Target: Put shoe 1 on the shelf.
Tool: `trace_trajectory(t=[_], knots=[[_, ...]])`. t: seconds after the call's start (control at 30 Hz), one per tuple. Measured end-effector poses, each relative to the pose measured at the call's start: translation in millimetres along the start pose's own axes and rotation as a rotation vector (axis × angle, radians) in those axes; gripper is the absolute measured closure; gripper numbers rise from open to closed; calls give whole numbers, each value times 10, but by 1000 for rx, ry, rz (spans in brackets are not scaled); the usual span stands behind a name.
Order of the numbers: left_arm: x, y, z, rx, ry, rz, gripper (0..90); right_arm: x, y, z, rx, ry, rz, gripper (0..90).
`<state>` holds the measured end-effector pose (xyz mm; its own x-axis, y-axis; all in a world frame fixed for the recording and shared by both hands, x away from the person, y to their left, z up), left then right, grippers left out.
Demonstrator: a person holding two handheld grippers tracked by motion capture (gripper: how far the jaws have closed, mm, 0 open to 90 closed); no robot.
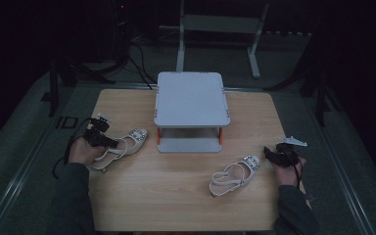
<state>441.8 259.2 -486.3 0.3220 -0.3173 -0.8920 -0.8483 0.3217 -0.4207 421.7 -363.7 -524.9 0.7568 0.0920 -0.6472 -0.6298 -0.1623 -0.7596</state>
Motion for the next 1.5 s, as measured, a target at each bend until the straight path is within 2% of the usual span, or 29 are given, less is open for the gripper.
trace_trajectory(t=[0.1,0.27,0.37,0.43,0.53,0.67,0.83,0.9,1.0,1.1,1.2,1.4,1.5], knots=[[-4,2,4,-25,10,0,807,0,0,-1,0,-1,-1,452],[-26,34,41,-75,62,-31,813,0,0,-2,0,0,-1,452],[-38,32,44,-85,55,-41,814,1,0,0,-1,0,0,452],[-64,17,48,-106,50,-56,815,1,0,1,-1,1,0,452],[-85,-8,68,-145,27,-78,817,1,0,1,-1,1,0,452],[-117,-37,99,-215,42,-119,817,0,0,-2,1,-2,-1,452],[-199,-93,116,-289,36,-170,816,0,0,-1,-1,0,0,451],[-213,-100,117,-299,35,-172,816,0,0,0,-1,0,0,450],[-287,-155,111,-343,32,-176,815,2,-1,1,-2,0,0,447],[-338,-190,104,-355,13,-179,815,4,-2,2,-2,0,-1,445],[-430,-246,92,-376,-1,-208,815,5,-2,1,-2,0,-1,443],[-554,-333,47,-382,-9,-265,814,6,-3,1,-3,1,0,436],[-617,-378,34,-405,-18,-300,814,8,-4,1,-3,0,0,430]])
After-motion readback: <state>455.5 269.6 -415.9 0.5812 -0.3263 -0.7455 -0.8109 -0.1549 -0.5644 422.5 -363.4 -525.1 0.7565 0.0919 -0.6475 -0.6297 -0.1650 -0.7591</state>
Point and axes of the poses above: each handheld gripper's, and its own axes: x roughly forward along the jaws, y roughly out of its underside, z roughly to its left, the point moved 4 cm from there along x, roughly forward along the jaws, and after that the axes turned 4 degrees about -x, right-handed, at the moved point
